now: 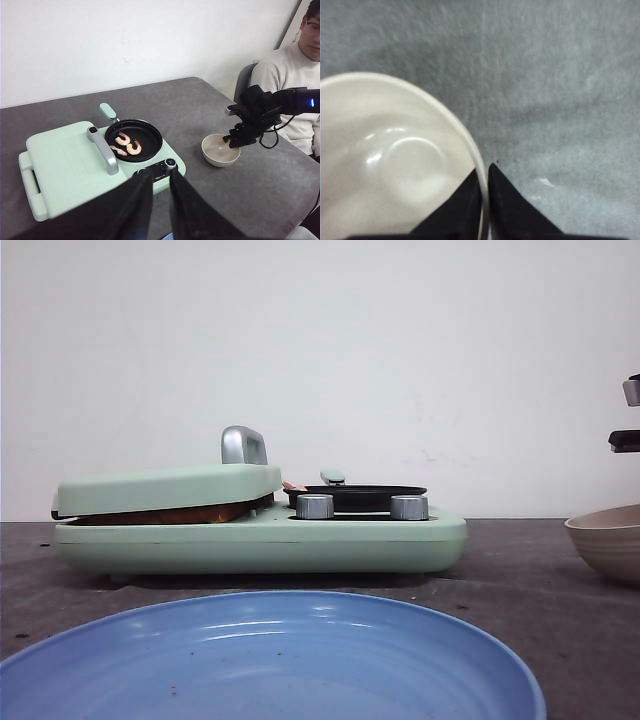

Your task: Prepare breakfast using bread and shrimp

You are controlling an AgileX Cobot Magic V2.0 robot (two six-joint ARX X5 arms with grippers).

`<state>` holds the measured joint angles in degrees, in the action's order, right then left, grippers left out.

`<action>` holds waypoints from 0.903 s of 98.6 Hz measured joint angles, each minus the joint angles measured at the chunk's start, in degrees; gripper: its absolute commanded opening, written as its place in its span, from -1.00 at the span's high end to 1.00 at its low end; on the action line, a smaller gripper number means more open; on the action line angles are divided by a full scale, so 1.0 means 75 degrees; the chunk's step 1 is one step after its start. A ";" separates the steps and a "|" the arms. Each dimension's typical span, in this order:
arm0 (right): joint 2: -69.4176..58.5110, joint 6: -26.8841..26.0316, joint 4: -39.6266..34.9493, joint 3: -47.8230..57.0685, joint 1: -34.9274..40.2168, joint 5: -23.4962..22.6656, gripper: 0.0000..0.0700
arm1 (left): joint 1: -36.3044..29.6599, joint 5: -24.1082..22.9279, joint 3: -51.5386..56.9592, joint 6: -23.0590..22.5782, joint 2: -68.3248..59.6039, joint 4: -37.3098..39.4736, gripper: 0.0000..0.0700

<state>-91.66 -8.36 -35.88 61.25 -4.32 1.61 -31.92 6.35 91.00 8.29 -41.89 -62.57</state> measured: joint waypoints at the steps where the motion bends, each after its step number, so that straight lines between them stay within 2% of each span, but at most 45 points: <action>1: 0.0000 0.0000 0.0023 0.0000 0.0003 0.0000 0.35 | 0.0000 0.0000 0.0000 0.0003 0.0000 0.0000 0.99; 9: 0.0000 0.0000 0.0172 0.0000 0.0003 -0.0006 -0.32 | 0.0000 0.0000 0.0000 0.0003 0.0000 -0.0006 0.99; 15: 0.0000 0.0000 0.0245 0.0000 0.0003 -0.0009 -0.63 | 0.0000 0.0000 0.0000 0.0003 0.0000 -0.0020 0.99; 18: 0.0000 0.0000 0.0268 0.0000 0.0003 -0.0009 -0.68 | 0.0000 0.0000 0.0000 0.0009 0.0000 -0.0026 0.99; 31: 0.0020 0.0000 0.0277 0.0015 0.0003 -0.0012 -0.67 | 0.0000 0.0000 0.0000 0.0023 0.0000 -0.0026 0.99; 34: 0.0067 0.0003 0.0291 0.0015 0.0003 -0.0012 -0.59 | 0.0000 0.0000 0.0000 0.0023 0.0000 -0.0026 0.99; 37: 0.0152 0.0003 0.0300 0.0015 0.0003 -0.0015 -0.38 | 0.0000 0.0000 0.0000 0.0023 0.0000 -0.0026 0.99; 47: 0.0726 0.0006 0.0525 0.0015 0.0009 -0.0015 0.63 | 0.0000 -0.0058 -0.0006 0.0017 0.0000 -0.0023 0.99; 52: 0.1125 0.0023 0.0758 0.0015 0.0023 -0.0015 1.00 | 0.0000 -0.0143 -0.0041 0.0015 0.0003 0.0000 0.99; 68: 0.2498 0.0219 0.1853 -0.0256 0.0172 -0.0297 1.00 | 0.0000 -0.0542 -0.0463 0.0009 0.0000 0.0184 0.99; 78: 0.3585 0.0615 0.2550 -0.0994 0.0356 -0.0574 1.00 | 0.0000 -0.0612 -0.0787 0.0006 -0.0009 0.0332 0.99; 89: 0.4878 0.1046 0.3112 -0.1999 0.0530 -0.0615 1.00 | 0.0000 -0.0612 -0.1087 0.0009 -0.0009 0.0697 0.99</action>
<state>-55.07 -0.51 -12.53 46.26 -0.34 -3.01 -31.92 1.76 82.85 8.36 -41.95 -57.34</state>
